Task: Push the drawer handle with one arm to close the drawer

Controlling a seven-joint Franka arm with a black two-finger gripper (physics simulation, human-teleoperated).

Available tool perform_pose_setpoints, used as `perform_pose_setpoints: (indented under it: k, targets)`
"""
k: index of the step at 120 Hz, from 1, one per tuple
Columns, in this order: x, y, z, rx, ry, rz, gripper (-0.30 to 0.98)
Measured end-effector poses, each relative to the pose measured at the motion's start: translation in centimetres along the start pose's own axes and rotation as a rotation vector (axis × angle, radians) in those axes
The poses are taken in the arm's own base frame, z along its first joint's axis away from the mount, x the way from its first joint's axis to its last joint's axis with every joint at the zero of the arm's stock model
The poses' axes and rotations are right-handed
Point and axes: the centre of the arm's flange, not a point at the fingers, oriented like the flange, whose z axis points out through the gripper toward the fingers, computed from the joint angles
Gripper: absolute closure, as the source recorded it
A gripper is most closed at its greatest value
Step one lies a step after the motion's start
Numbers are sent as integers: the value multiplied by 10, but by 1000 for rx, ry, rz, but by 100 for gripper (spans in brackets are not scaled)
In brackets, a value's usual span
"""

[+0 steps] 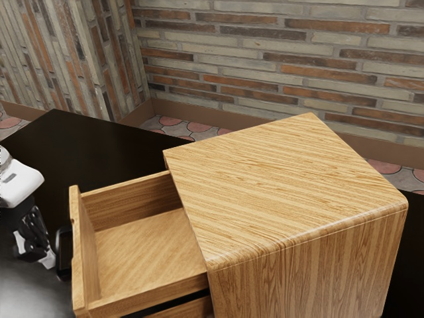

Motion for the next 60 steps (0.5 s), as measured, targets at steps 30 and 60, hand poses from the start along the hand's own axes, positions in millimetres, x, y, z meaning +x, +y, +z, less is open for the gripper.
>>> perform_pose_setpoints:
  k: [30,60]
  targets:
    - [7,2,1,25,-7,-5,79]
    - [20,-1,2,38,-19,-8,79]
